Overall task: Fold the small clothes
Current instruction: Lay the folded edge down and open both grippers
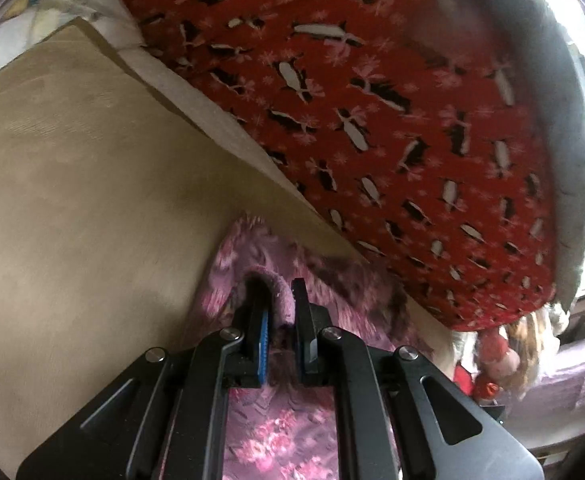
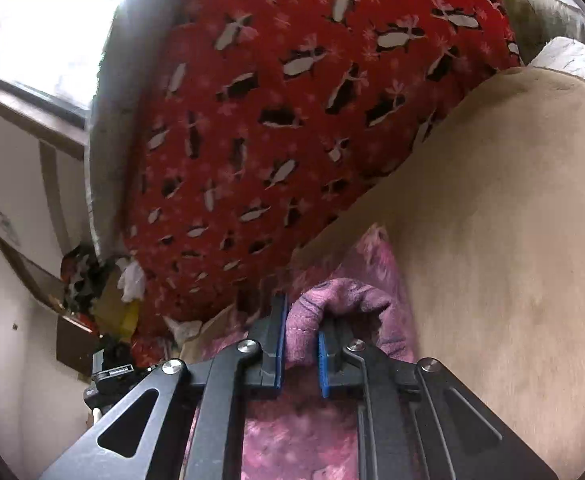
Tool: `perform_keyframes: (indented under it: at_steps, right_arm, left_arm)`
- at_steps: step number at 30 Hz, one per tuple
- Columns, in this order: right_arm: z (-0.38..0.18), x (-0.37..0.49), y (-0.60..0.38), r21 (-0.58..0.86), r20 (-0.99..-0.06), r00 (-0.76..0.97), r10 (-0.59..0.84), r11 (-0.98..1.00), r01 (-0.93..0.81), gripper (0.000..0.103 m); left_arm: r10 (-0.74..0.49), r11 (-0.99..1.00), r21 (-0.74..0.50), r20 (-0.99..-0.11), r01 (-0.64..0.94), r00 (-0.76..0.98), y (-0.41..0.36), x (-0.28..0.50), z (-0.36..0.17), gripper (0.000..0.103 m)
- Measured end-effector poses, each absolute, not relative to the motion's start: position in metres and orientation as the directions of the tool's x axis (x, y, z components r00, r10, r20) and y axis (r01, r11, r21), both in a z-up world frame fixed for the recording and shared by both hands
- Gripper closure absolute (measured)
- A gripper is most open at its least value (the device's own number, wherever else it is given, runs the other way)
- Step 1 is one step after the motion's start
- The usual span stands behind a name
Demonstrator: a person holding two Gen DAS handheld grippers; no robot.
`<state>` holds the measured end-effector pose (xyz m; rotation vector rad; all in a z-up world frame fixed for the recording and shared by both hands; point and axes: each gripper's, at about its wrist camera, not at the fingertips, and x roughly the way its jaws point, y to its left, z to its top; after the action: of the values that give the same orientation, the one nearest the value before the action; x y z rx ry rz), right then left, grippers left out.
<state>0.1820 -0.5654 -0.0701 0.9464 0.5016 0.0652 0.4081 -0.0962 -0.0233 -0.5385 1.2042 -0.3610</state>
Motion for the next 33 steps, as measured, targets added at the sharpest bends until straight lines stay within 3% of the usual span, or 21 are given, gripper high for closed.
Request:
perform_keyframes:
  at_steps: [8,11,13,14,15,16,17,20,23,27,28,29,30,33]
  right_arm:
    - [-0.105,0.214,-0.592,0.870,-0.396,0.865,0.309,0.426,0.247,0.086]
    - [-0.104,0.204,-0.603,0.925,-0.286,0.905,0.314,0.336,0.176,0.079]
    - [-0.100,0.193,-0.611,0.935,-0.256,0.927,0.274,0.314,0.166,0.059]
    - [-0.097,0.183,-0.617,0.937,-0.242,0.940,0.240,0.310,0.162,0.056]
    - [-0.095,0.176,-0.621,0.937,-0.231,0.948,0.218,0.314,0.156,0.054]
    - [-0.092,0.170,-0.625,0.926,-0.246,0.948,0.203,0.337,0.168,0.054]
    - [-0.088,0.166,-0.626,0.899,-0.298,0.935,0.192,0.384,0.208,0.054]
    - [-0.086,0.169,-0.618,0.802,-0.445,0.877,0.181,0.516,0.300,0.054]
    - [-0.093,0.178,-0.607,0.741,-0.520,0.835,0.181,0.581,0.335,0.054]
    - [-0.098,0.198,-0.588,0.715,-0.547,0.813,0.200,0.617,0.330,0.054]
    - [-0.096,0.203,-0.582,0.691,-0.559,0.807,0.190,0.645,0.327,0.060]
    - [-0.089,0.208,-0.575,0.658,-0.567,0.804,0.179,0.686,0.311,0.071]
    - [-0.081,0.210,-0.570,0.632,-0.563,0.808,0.171,0.719,0.289,0.099]
    - [-0.050,0.200,-0.566,0.627,-0.442,0.887,0.130,0.752,0.203,0.099]
  left_arm:
    - [-0.543,0.795,-0.585,-0.805,-0.160,0.240,-0.100,0.444,-0.065,0.095]
    - [-0.626,0.710,-0.678,-0.732,-0.191,0.269,-0.079,0.446,-0.056,0.094]
    - [-0.639,0.691,-0.700,-0.707,-0.177,0.304,-0.064,0.446,-0.043,0.083]
    - [-0.651,0.680,-0.715,-0.691,-0.163,0.316,-0.055,0.445,-0.036,0.079]
    - [-0.654,0.679,-0.718,-0.685,-0.151,0.320,-0.049,0.444,-0.032,0.067]
    - [-0.644,0.697,-0.705,-0.695,-0.130,0.319,-0.044,0.442,-0.028,0.056]
    - [-0.624,0.725,-0.680,-0.715,-0.108,0.315,-0.042,0.439,-0.027,0.052]
    - [-0.592,0.783,-0.621,-0.766,-0.047,0.252,-0.046,0.430,-0.039,0.051]
    - [-0.579,0.807,-0.590,-0.800,-0.035,0.156,-0.061,0.422,-0.067,0.051]
    - [-0.519,0.852,-0.522,-0.840,0.025,0.155,-0.088,0.411,-0.073,0.054]
    - [-0.505,0.862,-0.502,-0.843,0.067,0.186,-0.095,0.409,-0.065,0.076]
    - [-0.492,0.871,-0.484,-0.848,0.088,0.200,-0.101,0.408,-0.059,0.088]
    - [-0.481,0.876,-0.472,-0.849,0.094,0.217,-0.102,0.408,-0.054,0.095]
    - [-0.449,0.892,-0.442,-0.846,0.093,0.286,-0.098,0.411,-0.043,0.097]
